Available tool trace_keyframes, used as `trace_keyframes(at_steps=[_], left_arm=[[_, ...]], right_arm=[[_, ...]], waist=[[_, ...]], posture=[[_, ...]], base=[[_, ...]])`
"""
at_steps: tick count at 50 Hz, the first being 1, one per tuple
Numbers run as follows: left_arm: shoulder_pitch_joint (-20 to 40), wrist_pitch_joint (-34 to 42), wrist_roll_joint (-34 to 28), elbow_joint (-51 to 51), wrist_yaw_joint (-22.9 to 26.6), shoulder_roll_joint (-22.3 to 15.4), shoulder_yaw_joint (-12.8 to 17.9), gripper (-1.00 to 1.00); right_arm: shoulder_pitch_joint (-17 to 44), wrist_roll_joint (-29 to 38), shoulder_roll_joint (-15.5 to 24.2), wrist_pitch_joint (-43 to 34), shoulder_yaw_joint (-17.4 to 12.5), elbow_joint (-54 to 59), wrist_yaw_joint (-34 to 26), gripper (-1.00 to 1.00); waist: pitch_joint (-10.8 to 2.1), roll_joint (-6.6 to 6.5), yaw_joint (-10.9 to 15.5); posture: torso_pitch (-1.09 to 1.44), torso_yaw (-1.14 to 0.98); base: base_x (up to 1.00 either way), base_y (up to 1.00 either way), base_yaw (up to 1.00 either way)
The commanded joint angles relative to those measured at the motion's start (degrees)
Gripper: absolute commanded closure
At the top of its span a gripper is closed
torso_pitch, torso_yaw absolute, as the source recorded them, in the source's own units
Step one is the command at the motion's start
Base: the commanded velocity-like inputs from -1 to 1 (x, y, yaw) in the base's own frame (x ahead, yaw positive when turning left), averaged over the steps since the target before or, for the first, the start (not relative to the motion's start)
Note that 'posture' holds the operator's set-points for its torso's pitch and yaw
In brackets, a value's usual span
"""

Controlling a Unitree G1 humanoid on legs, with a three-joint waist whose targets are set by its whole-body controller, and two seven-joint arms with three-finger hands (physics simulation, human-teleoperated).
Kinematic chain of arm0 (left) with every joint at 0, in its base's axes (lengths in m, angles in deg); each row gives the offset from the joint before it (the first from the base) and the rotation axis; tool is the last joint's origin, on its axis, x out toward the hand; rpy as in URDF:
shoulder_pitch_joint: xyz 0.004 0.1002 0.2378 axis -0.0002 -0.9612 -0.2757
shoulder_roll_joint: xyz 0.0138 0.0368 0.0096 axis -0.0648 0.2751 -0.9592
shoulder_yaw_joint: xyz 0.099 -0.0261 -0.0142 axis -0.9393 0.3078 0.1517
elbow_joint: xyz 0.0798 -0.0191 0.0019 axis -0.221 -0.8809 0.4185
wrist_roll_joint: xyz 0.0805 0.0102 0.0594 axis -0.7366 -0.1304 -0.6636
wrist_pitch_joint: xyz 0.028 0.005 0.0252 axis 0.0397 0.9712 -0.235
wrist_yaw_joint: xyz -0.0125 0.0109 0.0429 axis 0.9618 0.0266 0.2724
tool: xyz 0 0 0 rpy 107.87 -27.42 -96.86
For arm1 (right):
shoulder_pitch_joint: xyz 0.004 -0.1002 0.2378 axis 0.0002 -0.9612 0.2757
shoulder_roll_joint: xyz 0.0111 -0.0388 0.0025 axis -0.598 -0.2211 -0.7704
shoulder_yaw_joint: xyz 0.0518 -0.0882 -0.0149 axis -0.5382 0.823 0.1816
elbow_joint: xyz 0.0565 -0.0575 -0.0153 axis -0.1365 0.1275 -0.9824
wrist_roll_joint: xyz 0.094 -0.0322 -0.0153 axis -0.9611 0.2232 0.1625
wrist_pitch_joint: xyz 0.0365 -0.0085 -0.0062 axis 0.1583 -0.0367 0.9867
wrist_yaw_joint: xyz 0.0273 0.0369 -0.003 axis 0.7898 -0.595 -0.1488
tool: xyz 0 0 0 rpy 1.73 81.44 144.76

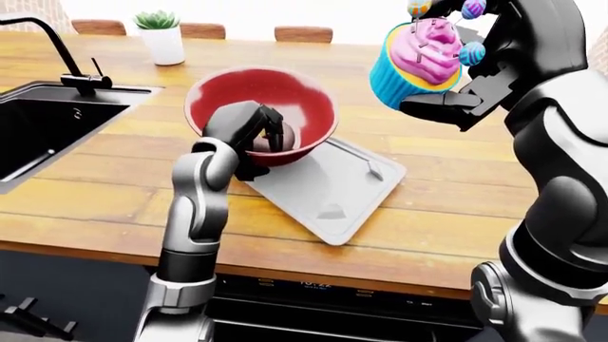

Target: Pick up the bowl with donut and place it on the tray. Pick up the cupcake and place it on the tray.

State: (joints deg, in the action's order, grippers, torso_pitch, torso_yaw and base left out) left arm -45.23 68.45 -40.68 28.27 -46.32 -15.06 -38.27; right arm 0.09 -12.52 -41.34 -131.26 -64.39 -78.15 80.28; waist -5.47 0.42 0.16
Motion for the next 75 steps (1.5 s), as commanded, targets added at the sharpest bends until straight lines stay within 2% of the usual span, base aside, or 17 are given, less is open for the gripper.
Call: trace_keyframes(at_steps=[1, 6, 9, 16, 19, 22, 23, 24, 32, 36, 37, 38, 44, 52, 63, 70, 75], left_arm=[[2.18, -0.92, 0.11, 2.28, -2.01, -0.39, 0.60, 0.87], [1.63, -0.95, -0.07, 2.60, -1.76, -0.05, 0.34, 0.84], [1.34, -1.27, -0.03, 2.46, -1.88, -0.02, 0.31, 0.58], [1.12, -1.71, -0.11, 2.35, -1.99, 0.04, 0.27, 0.18], [0.78, -1.70, -0.17, 2.82, -1.72, 0.13, 0.25, 0.11], [0.56, -1.32, -0.42, 4.05, -0.87, 0.30, 0.17, -0.08], [0.45, -1.49, -0.46, 4.06, -0.93, 0.31, 0.13, -0.32], [0.32, -1.34, -0.59, 4.70, -0.46, 0.43, 0.04, -0.39], [-0.95, -0.99, -1.40, 8.08, 1.60, 1.15, -0.24, -0.54], [-3.47, 0.46, -0.60, 14.55, 4.58, 1.16, 0.89, -0.71], [-4.71, 1.33, 0.04, 17.47, 5.91, 1.22, 1.38, -0.90], [-5.49, 2.09, 0.49, 20.00, 6.97, 0.93, 1.92, -0.95], [-7.44, 8.56, 3.94, 32.34, 12.60, -0.24, 4.06, -1.00], [-5.95, 21.73, 8.85, 46.45, 18.85, -3.85, 7.82, -1.00], [-7.22, 29.36, 13.33, 53.97, 18.80, -9.12, 11.09, -1.00], [-7.13, 30.58, 14.35, 54.30, 17.83, -10.41, 10.92, -1.00], [-7.44, 30.55, 14.56, 53.90, 17.12, -10.45, 10.78, -1.00]], right_arm=[[2.03, 0.36, 0.62, 1.95, -0.98, -0.94, 0.62, 1.00], [1.75, 0.32, 0.59, 2.80, -0.99, -0.34, 0.64, 1.00], [1.62, 0.23, 0.59, 2.90, -1.12, -0.41, 0.72, 1.00], [1.65, -0.04, 0.72, 3.03, -1.23, -0.26, 0.92, 1.00], [1.91, -0.21, 0.82, 2.49, -1.26, -0.59, 1.03, 1.00], [1.79, -0.29, 0.86, 2.52, -1.23, -0.68, 1.12, 1.00], [1.67, -0.28, 0.82, 2.80, -1.22, -0.53, 1.14, 1.00], [1.73, -0.32, 0.84, 2.70, -1.22, -0.57, 1.17, 1.00], [1.93, -0.74, 1.13, 2.54, -1.54, -0.52, 1.37, 1.00], [1.99, -1.13, 1.29, 1.72, -1.66, -1.28, 1.53, 1.00], [1.62, -1.22, 1.29, 1.82, -1.75, -1.47, 1.52, 1.00], [1.46, -1.32, 1.33, 1.67, -1.77, -1.74, 1.54, 1.00], [0.94, -2.94, 1.16, -0.48, -2.45, -4.27, 2.05, 1.00], [-1.75, -5.72, -0.78, -2.83, -3.02, -9.52, 3.59, 1.00], [-10.09, -7.31, -4.63, 0.58, -1.91, -15.48, 7.27, 1.00], [-15.96, -6.33, -5.61, 4.68, -1.69, -15.87, 6.86, 1.00], [-18.51, -4.43, -6.58, 7.14, -0.17, -15.21, 6.20, 1.00]], waist=[[-1.44, 0.01, -0.03], [-1.48, -0.02, -0.04], [-1.56, 0.02, -0.03], [-1.53, 0.02, 0.00], [-1.58, 0.05, 0.01], [-1.58, 0.03, -0.01], [-1.56, 0.03, -0.03], [-1.54, 0.03, -0.03], [-1.59, 0.08, -0.01], [-1.58, 0.02, -0.08], [-1.55, -0.01, -0.10], [-1.52, -0.04, -0.13], [-1.21, -0.16, -0.15], [-0.73, -0.35, 0.09], [-0.43, -0.53, 0.29], [-0.66, -0.45, 0.45], [-0.85, -0.49, 0.41]], posture=[[-0.20, 0.00], [-0.20, 0.00], [-0.20, 0.00], [-0.20, 0.00], [-0.20, 0.00], [-0.20, 0.00], [-0.20, 0.00], [-0.20, 0.00], [-0.20, 0.00], [-0.20, 0.00], [-0.20, 0.00], [-0.20, 0.00], [-0.20, 0.00], [-0.20, 0.00], [-0.20, 0.00], [-0.20, 0.00], [-0.20, 0.00]], base=[[0.00, 0.00, 0.00], [0.00, 0.00, 0.00], [0.00, 0.00, 0.00], [0.00, 0.00, 0.00], [0.00, 0.00, 0.00], [0.00, 0.00, 0.00], [0.00, 0.00, 0.00], [0.00, 0.00, 0.00], [0.00, 0.00, 0.00], [0.00, 0.00, 0.00], [0.00, 0.00, 0.00], [0.00, 0.00, 0.00], [0.00, 0.00, 0.00], [0.00, 0.00, 0.00], [0.00, 0.00, 0.00], [0.00, 0.00, 0.00], [0.00, 0.00, 0.00]])
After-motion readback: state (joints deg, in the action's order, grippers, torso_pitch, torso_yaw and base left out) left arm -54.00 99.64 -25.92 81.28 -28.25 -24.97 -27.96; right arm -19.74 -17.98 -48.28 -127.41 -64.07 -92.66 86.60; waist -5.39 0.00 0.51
